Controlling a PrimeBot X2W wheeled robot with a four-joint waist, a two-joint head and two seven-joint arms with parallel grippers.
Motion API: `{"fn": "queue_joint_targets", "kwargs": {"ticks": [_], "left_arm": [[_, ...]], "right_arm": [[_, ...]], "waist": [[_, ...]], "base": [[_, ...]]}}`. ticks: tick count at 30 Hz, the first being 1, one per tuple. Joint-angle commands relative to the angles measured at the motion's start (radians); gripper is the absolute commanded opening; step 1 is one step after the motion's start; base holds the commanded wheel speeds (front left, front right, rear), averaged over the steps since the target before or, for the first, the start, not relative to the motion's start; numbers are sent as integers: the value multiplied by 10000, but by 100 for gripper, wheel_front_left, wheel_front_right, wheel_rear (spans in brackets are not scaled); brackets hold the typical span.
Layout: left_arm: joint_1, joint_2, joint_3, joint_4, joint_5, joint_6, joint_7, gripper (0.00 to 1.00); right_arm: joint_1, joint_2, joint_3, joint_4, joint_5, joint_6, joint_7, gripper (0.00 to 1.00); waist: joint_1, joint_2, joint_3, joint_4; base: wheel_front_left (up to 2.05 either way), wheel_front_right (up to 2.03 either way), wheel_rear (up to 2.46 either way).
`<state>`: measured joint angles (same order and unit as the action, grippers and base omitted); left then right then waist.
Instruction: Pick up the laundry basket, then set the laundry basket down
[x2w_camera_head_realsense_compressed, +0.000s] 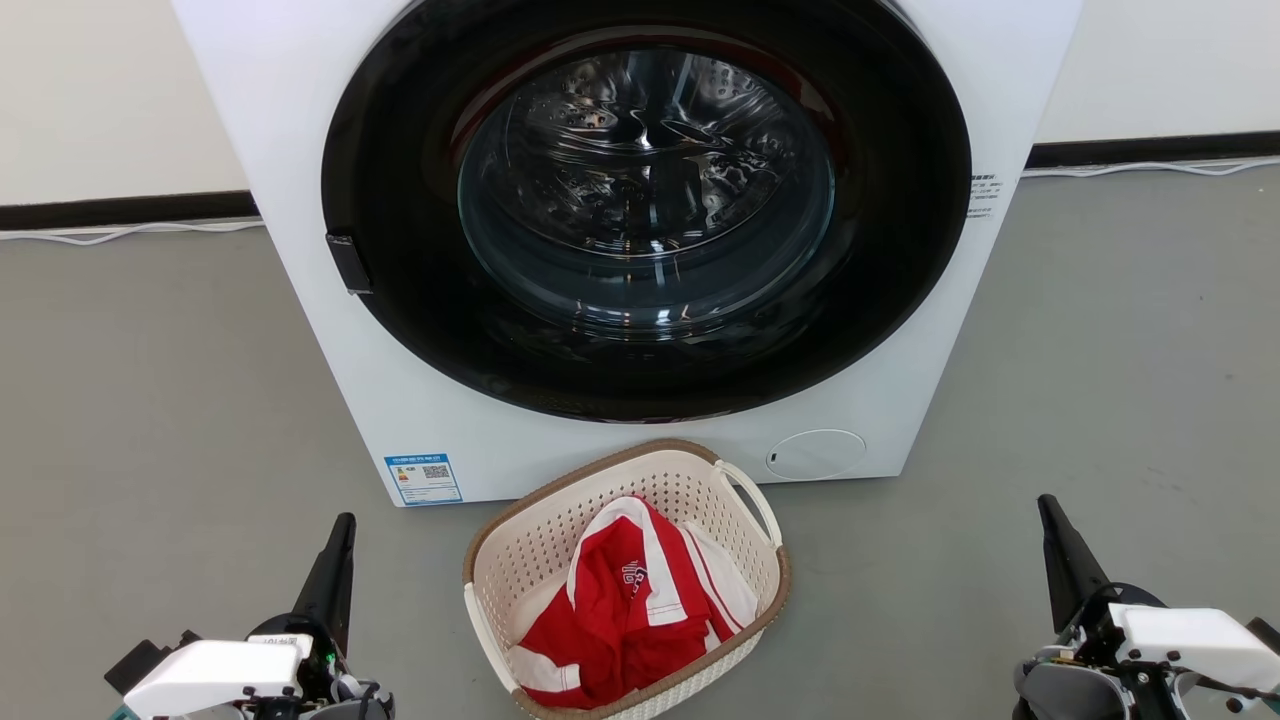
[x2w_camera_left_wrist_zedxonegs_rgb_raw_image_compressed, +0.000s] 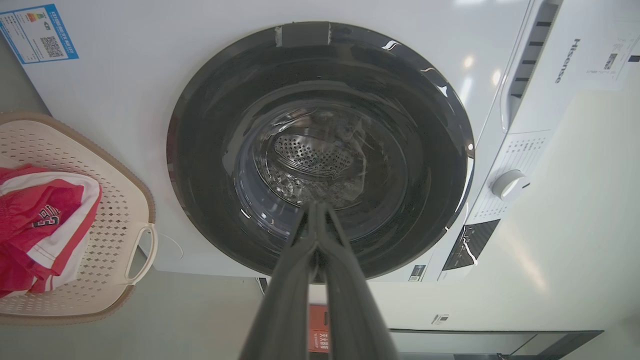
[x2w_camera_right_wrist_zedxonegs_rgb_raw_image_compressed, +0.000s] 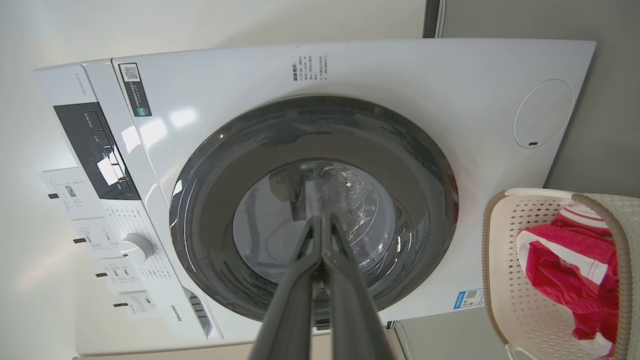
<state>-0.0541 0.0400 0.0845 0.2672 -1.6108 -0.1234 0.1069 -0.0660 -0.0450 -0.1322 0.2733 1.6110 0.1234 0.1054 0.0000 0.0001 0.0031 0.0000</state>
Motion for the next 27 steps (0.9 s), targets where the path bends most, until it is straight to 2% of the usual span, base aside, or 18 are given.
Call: {"fn": "queue_joint_targets", "kwargs": {"ticks": [1, 27], "left_arm": [[-539, 102, 294, -223, 22, -73, 64, 0], [-539, 102, 293, -223, 21, -73, 63, 0]], "right_arm": [[-419, -53, 184, -286, -24, 73, 78, 0], [-419, -52, 185, -286, -23, 73, 78, 0]], "waist": [[0, -1, 0, 0], [0, -1, 0, 0]], "base": [[0, 0, 0], [0, 0, 0]]}}
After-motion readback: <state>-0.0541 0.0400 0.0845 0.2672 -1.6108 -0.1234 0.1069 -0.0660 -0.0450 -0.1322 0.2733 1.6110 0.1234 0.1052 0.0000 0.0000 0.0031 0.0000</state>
